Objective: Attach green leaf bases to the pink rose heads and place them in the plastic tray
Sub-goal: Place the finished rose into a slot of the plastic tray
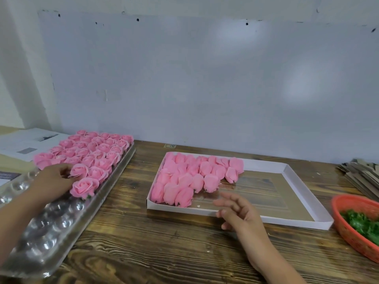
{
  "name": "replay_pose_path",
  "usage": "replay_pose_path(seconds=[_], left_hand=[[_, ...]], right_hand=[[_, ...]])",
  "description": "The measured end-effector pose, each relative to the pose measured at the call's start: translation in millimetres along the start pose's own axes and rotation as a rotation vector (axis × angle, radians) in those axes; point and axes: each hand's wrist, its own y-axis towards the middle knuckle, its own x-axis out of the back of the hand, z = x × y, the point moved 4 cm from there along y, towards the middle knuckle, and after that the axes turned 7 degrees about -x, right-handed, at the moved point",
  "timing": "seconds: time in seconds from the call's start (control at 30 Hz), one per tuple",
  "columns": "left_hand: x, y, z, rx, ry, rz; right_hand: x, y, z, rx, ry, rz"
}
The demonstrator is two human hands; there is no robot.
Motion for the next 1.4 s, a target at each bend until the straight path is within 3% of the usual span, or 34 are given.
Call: replay_pose_path(seconds=[0.1,0.3,0.5,1.07,1.17,1.27,1.4], left_hand=[[-1,2,-12,-0.017,0.085,0.035],[2,2,-13,0.024,0.038,0.095],[1,7,-15,0.032,0.196,0.127],[4,19,7,0.126,0.084,0.179],[7,14,15,0.078,0.045,0.122],[17,7,12,0.046,-0.009,-0.031],[16,-28,-63,-0.125,0.043,-0.286]], right_hand=[[0,0,1,0.004,0.008,-0.004],[-1,0,1,0.009,-0.006,0.004],[1,0,2,0.015,0.009,-0.011],[0,1,2,0.005,-0.016,-0.014],[0,0,2,0.008,-0.036,-0.01],[-2,0,2,0.01,-0.052,-0.01],[-4,-1,2,0.025,-0.087,-0.014]])
